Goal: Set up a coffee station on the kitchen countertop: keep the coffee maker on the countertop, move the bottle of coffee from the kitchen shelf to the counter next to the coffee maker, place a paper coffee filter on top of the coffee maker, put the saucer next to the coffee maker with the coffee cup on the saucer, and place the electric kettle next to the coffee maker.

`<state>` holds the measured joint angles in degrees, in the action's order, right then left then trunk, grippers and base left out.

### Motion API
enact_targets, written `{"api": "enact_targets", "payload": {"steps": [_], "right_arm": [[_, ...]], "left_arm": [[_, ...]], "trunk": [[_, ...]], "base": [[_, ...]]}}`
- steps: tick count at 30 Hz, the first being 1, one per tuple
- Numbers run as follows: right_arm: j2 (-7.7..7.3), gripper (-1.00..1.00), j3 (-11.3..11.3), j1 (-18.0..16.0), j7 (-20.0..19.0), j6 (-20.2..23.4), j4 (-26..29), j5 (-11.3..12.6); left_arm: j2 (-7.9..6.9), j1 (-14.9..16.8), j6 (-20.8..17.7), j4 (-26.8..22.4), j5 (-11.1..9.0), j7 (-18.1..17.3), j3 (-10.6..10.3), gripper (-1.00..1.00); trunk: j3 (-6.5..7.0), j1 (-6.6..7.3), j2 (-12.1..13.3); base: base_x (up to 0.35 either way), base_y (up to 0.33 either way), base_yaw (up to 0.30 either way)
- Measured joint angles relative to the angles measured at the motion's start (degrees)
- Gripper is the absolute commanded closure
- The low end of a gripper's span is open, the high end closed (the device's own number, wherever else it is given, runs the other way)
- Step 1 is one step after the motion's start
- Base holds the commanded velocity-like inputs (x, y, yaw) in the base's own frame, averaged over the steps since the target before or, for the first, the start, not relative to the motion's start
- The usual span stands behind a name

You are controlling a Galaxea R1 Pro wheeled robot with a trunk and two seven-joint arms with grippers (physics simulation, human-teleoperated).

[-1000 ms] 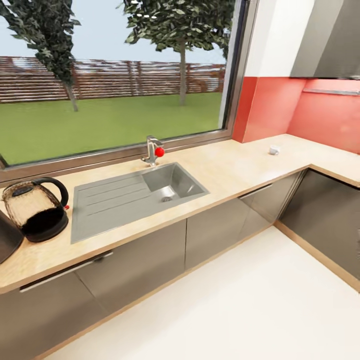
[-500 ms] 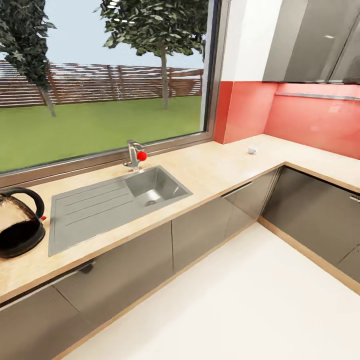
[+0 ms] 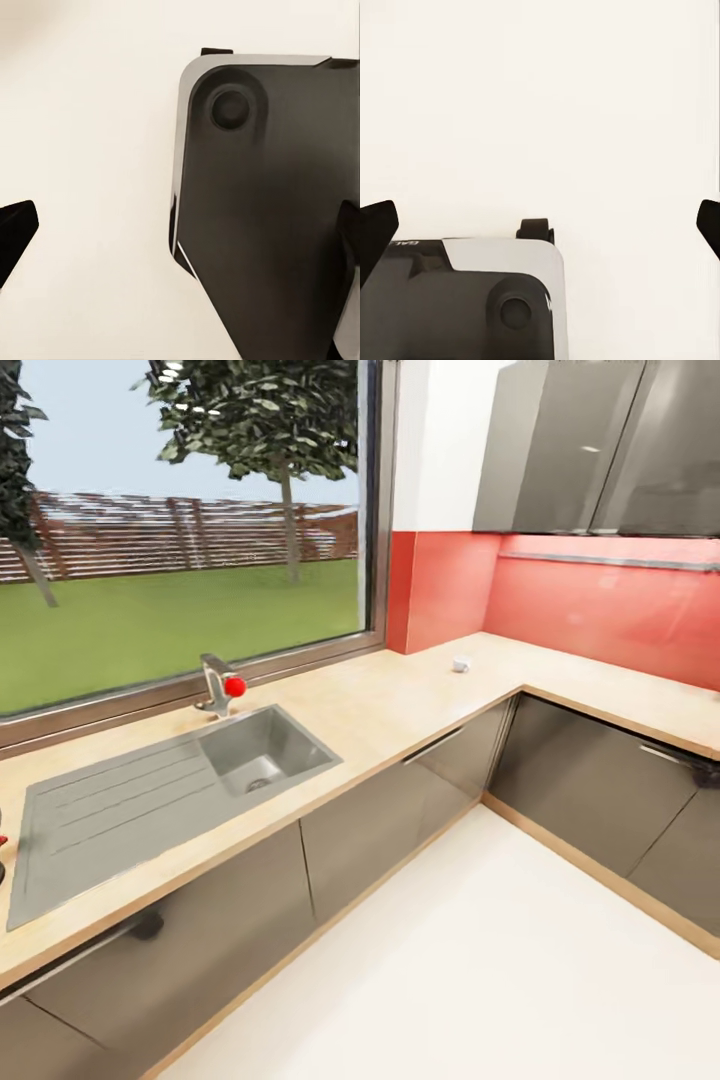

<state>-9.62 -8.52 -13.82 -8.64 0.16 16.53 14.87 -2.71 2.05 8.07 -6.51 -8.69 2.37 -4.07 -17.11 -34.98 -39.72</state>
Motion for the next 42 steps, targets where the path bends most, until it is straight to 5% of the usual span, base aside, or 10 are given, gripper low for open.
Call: {"api": "enact_targets", "payload": {"steps": [23, 42], "right_arm": [[0.07, -1.00, -0.2, 0.0, 0.1, 0.0, 0.0, 0.0], [0.09, -1.00, -0.4, 0.0, 0.0, 0.0, -0.1, -0.1]], "left_arm": [[0.00, 0.0, 0.0, 0.1, 0.0, 0.0, 0.3, -1.00], [0.08, 0.0, 0.0, 0.1, 0.0, 0.0, 0.5, -1.00]], "trunk": [[1.76, 0.00, 0.0], [3.44, -0.01, 0.0]], "base": [[0.241, -0.168, -0.188], [0.230, -0.188, -0.047]]}}
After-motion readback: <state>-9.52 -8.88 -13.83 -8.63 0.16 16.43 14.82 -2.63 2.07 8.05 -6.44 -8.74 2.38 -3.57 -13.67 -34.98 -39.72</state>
